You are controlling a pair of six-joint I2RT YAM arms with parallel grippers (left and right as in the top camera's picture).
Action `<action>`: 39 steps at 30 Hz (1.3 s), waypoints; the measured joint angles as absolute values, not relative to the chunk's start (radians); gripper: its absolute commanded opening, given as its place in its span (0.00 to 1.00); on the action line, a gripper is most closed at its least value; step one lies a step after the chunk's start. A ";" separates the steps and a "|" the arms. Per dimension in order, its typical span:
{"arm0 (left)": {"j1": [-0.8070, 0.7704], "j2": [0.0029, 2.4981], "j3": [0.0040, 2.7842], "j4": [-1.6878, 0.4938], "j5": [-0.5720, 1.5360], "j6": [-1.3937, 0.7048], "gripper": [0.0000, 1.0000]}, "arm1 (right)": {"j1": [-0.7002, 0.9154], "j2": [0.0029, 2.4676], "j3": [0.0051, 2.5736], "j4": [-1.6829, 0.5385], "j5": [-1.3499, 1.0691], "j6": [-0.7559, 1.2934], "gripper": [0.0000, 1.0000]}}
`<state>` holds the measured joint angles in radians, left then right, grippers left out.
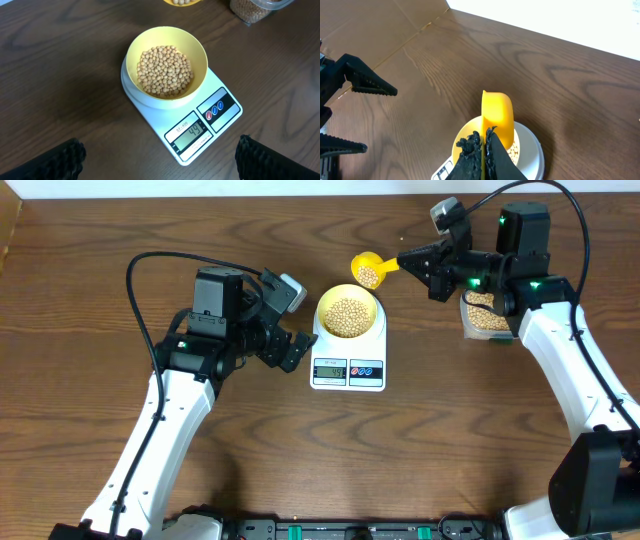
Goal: Scoop item into bowl and weigh 50g on scale
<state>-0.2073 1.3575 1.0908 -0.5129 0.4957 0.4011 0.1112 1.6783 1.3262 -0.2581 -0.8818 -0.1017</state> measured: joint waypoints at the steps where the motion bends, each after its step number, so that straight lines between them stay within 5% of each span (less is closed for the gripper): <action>1: -0.207 1.357 1.091 -0.513 0.496 0.401 0.98 | 0.111 1.678 1.326 -0.258 -0.882 -0.102 0.01; 39: -0.208 1.357 1.091 -0.514 0.496 0.401 0.98 | 0.117 1.679 1.326 -0.266 -0.882 -0.091 0.01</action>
